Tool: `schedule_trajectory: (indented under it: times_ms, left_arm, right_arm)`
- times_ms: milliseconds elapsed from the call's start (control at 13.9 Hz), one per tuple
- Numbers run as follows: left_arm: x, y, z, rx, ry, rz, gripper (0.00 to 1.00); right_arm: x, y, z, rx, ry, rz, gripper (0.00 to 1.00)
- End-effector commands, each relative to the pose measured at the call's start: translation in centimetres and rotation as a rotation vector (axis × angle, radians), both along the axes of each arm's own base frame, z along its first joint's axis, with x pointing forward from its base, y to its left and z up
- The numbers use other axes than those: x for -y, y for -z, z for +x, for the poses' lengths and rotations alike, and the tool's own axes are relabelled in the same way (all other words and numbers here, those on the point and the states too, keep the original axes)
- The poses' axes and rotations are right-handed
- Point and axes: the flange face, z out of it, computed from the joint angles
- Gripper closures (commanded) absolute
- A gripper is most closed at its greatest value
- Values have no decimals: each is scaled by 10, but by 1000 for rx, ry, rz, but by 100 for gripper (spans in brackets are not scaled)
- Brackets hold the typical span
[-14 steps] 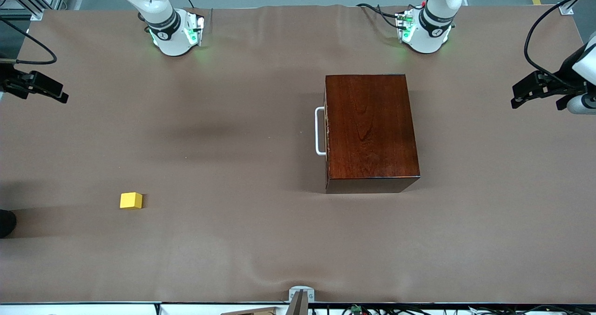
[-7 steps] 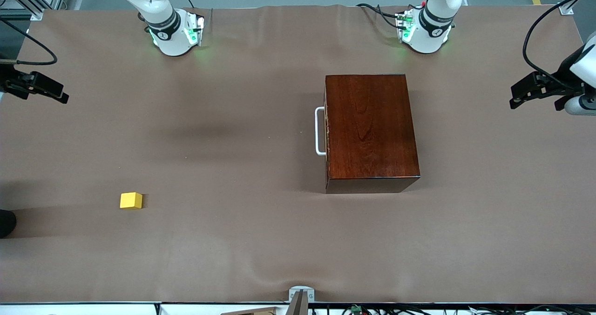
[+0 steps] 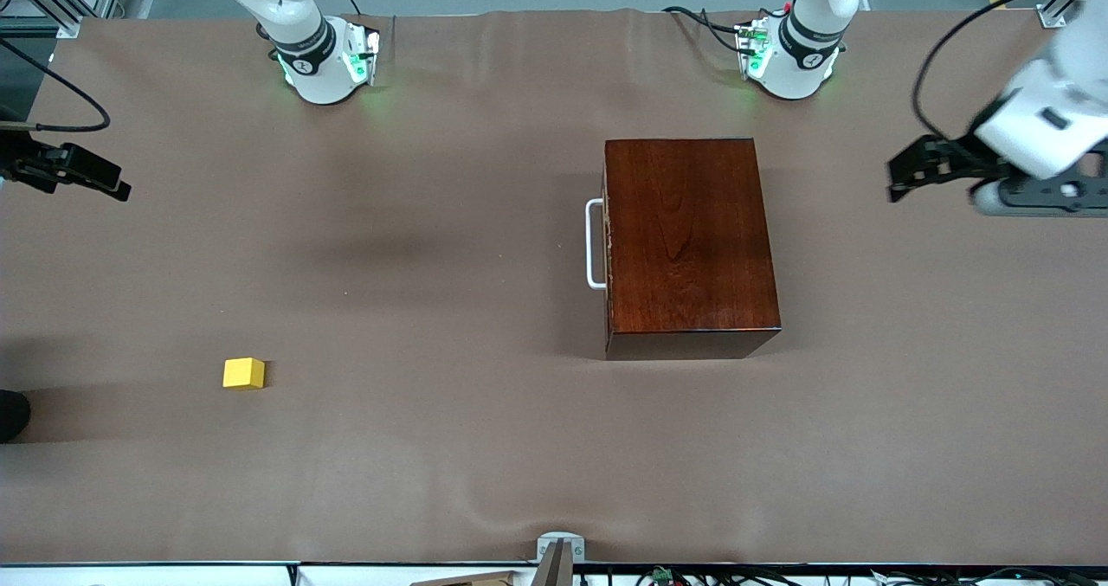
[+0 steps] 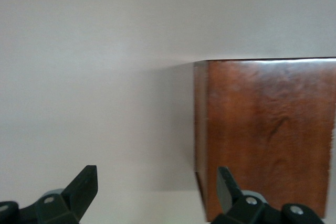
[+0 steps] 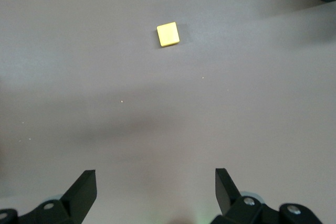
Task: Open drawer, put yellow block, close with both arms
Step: 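Reach the left gripper to the drawer handle while the right gripper reaches the cube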
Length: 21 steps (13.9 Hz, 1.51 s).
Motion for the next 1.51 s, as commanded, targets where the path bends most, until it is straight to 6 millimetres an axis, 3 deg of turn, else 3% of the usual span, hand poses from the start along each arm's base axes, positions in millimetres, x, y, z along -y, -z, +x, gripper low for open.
schedule_trajectory:
  times_ms: [0,502,790,1005,1149,1436]
  left_arm:
    - [53,15,1,0,-90,-24,0]
    - [235,85,-7,22,-279,-37,0]
    - [329,125,-21,76,-362,-25,0]
    - [368,152,-36,76,-398,-61,0]
    - [387,171,-47,59,-361,-57,0]
    - [399,203,-54,26,-217,-26,0]
  right_arm:
    - [-1,0,10,19,0,-7,0]
    - [-4,19,22,-2,-11,3,0]
    - [2,61,40,-74,-6,10,0]
    - [10,85,64,-8,10,10,0]
    - [31,117,77,-26,40,14,0]
    - [37,166,113,64,-149,-6,0]
